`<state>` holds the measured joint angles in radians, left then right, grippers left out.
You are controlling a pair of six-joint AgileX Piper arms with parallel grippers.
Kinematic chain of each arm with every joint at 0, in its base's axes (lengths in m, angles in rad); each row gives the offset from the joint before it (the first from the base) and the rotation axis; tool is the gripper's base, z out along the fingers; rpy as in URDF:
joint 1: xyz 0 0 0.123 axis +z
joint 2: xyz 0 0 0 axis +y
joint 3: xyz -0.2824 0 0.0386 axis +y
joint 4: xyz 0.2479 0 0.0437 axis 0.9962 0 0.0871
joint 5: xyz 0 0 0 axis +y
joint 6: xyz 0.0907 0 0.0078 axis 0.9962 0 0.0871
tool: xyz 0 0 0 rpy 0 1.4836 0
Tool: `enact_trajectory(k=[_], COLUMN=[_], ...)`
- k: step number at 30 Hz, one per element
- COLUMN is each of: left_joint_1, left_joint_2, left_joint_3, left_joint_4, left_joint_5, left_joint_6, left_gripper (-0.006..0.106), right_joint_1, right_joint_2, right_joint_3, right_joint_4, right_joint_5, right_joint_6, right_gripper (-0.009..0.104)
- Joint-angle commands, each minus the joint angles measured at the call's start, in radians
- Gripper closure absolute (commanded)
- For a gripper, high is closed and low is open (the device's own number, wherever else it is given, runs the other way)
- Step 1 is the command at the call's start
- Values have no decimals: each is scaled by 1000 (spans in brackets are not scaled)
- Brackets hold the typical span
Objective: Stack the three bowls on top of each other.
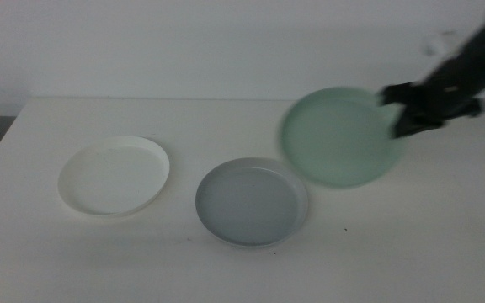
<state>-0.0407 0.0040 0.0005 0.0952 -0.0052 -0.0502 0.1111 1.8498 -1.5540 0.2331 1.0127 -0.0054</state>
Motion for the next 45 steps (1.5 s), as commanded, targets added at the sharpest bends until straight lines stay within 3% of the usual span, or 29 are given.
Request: enact_trajectory(k=[1,10,14,29,32,41,43,45], left_joint_1=[1,1,1,1,1,1,1,1], left_joint_2=[-4,-4,-4,-4,-4,-4,-4,-4], left_joint_3=[0,0,0,0,0,0,0,0], left_joint_4=[2,2,2,2,2,2,2,2], left_joint_5=[-9,-9,-9,-9,-9,-9,-9,-9], left_joint_6=[-1,-1,-1,-1,-1,-1,-1,-1], left_gripper=[7,7,7,7,7,7,7,7], right_joint_1=[106,287,292,292,292,275,257,229], right_joint_2=[16,138,176,213,214,139,83,0], right_joint_3=[-14,-23,-23,-23,-23,-78,-122,-171], right_joint_4=[2,34,99,88,80,56,53,46], right_joint_5=[-1,-88,-135,-151,-149,-121,-54,22], right_joint_6=[16,32,32,35,35,-36,-64,-110], right_gripper=[97,97,97,94,83,15,7,7])
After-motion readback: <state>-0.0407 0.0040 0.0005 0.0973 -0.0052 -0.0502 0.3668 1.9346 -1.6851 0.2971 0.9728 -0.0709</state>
